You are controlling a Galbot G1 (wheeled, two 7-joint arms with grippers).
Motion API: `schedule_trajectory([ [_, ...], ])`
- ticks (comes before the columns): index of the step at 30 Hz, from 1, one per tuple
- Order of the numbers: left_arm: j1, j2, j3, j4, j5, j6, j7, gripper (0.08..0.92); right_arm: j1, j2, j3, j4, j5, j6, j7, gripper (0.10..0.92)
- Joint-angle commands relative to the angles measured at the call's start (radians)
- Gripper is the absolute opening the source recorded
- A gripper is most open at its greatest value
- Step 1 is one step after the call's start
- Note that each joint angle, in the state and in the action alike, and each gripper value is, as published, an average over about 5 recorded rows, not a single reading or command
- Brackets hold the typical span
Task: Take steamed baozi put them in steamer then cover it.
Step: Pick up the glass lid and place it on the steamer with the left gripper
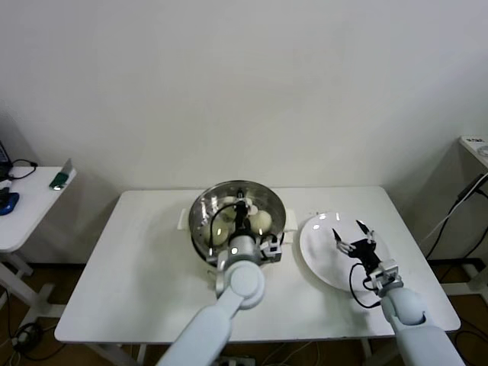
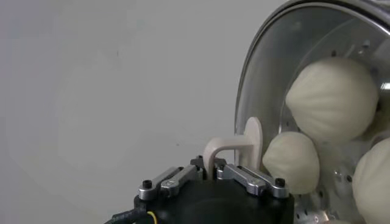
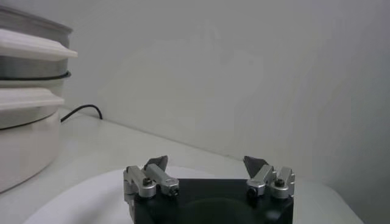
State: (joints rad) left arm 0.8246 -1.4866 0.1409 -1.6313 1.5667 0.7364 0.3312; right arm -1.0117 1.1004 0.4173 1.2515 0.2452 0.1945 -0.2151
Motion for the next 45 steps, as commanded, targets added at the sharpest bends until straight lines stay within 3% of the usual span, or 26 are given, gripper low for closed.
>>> schedule_trajectory([
  [1, 0.002, 0.010, -0.002, -0.015, -0.011, 0.049, 0.036, 0.158, -0.002, 0.000, 0.003, 0.001, -0.001, 0.001, -0.001, 0.823],
  [6, 0.002, 0.027, -0.001, -0.038, -0.024, 0.049, 0.032, 0.241, -0.005, 0.001, 0.008, 0.001, -0.001, 0.002, -0.002, 0.823],
  [17, 0.044, 0.093, -0.001, -0.175, -0.073, 0.049, 0.033, 0.560, -0.003, 0.000, 0.014, 0.000, 0.000, -0.009, -0.004, 0.823],
  [26, 0.115, 0.174, -0.012, -0.351, -0.122, 0.049, 0.037, 0.798, -0.021, -0.015, 0.027, 0.042, 0.021, -0.129, -0.005, 0.823],
  [31, 0.178, 0.247, -0.030, -0.441, -0.182, 0.049, 0.026, 0.822, -0.018, -0.018, 0.032, 0.051, 0.004, -0.145, -0.004, 0.823],
  [35, 0.224, 0.289, -0.061, -0.509, -0.256, 0.049, -0.034, 0.823, -0.022, -0.017, 0.033, 0.072, 0.024, -0.157, 0.002, 0.823],
  [40, 0.293, 0.332, -0.159, -0.576, -0.434, 0.027, -0.166, 0.823, -0.030, -0.014, 0.033, 0.089, 0.026, -0.159, 0.008, 0.823],
  [45, 0.393, 0.332, -0.377, -0.584, -0.713, -0.114, -0.350, 0.823, -0.049, -0.011, 0.041, 0.111, 0.020, -0.153, 0.008, 0.823],
])
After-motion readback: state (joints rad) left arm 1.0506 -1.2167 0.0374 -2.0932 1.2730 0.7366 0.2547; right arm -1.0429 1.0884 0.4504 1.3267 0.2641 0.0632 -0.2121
